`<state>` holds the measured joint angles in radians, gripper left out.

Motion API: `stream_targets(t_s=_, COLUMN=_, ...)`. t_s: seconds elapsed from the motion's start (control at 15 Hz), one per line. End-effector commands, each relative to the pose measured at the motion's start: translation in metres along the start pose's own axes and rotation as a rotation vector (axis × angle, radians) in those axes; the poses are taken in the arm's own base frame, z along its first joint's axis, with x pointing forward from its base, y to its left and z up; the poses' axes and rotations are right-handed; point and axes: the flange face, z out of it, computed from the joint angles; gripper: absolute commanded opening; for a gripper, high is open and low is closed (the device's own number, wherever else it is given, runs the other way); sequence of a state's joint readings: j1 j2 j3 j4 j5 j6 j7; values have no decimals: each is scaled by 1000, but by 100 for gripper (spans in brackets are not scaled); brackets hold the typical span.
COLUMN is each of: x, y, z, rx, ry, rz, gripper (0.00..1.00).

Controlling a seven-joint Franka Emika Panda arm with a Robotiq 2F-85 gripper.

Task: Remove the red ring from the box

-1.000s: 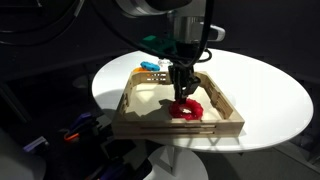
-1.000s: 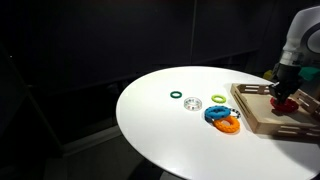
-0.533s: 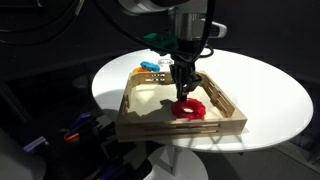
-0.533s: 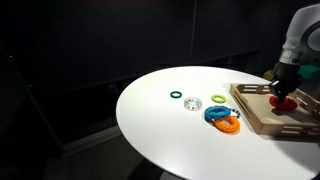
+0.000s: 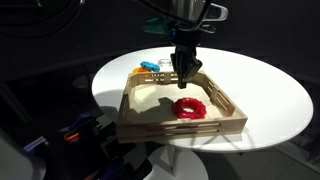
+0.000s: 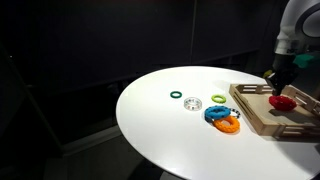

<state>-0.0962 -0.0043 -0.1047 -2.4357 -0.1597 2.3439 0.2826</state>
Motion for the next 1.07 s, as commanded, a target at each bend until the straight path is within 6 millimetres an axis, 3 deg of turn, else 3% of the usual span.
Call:
stream_targets(t_s=0.0, x=2, y=-6, z=-15, rx=-3, ry=-7, rz=14, gripper=41)
stream_targets(t_s=0.53, x=2, y=3, z=3, rx=-16, ry=-4, rz=26, gripper=100)
stream_targets(t_s=1.0, x=6, y=11, z=28, rx=-4, ry=2, rz=37, gripper=100)
